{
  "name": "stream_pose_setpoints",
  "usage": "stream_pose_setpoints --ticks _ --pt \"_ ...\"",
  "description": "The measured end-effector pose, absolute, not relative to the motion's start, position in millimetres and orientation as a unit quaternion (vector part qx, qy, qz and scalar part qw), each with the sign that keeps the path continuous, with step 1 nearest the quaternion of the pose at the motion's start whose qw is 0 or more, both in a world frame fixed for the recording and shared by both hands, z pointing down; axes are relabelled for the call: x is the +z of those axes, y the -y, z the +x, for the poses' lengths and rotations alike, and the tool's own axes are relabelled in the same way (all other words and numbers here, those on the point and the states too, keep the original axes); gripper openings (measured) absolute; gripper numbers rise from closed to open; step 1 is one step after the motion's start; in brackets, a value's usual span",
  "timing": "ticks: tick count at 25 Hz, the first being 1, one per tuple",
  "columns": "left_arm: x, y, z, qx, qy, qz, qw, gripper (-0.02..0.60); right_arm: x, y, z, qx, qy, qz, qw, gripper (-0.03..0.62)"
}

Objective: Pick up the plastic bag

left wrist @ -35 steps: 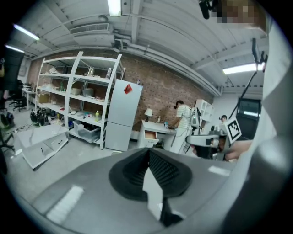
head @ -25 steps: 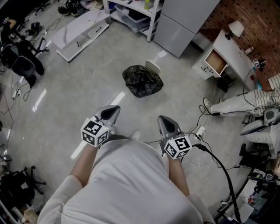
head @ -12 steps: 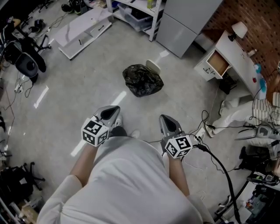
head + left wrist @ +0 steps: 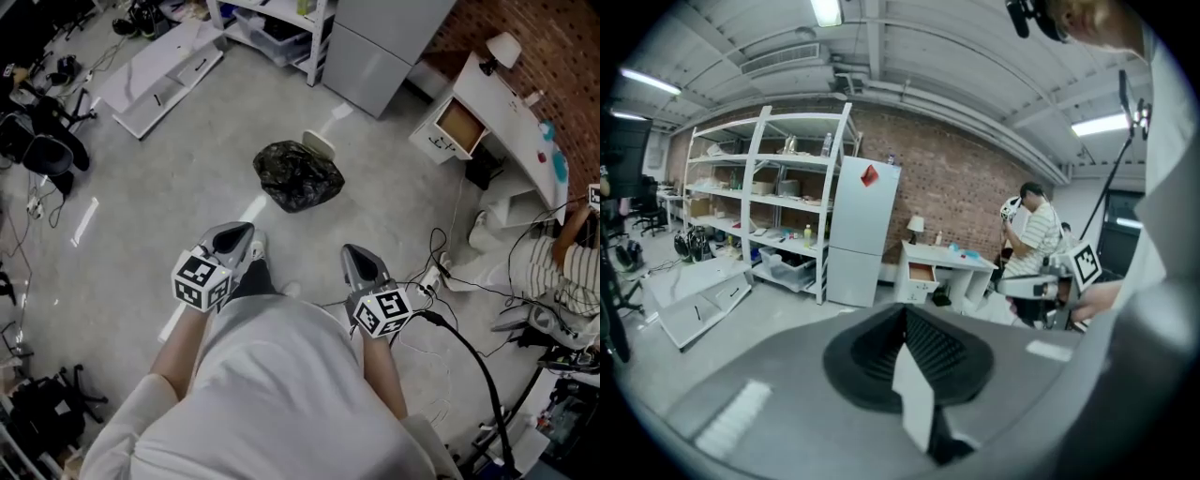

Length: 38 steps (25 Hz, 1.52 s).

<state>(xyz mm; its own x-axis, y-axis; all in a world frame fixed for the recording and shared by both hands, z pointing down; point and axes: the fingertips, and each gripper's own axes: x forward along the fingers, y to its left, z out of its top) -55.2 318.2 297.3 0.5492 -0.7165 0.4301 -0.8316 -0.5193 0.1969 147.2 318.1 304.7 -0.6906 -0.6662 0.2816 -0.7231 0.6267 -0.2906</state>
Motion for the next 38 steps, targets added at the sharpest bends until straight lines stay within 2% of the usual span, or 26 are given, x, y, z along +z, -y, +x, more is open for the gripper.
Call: stream_pose_setpoints --ticks 10,22,38 --pt "302 -242 -82 0.150 0.427 0.871 0.194 0.003 316 -260 125 0.211 0.880 0.416 0.090 0.002" --pt "315 -138 -138 0.208 0.372 0.893 0.147 0.003 324 -163 70 0.229 0.854 0.456 0.103 0.002" --pt "340 -63 -196 0.214 0.321 0.907 0.169 0.003 335 -96 21 0.234 0.826 0.495 0.135 0.002"
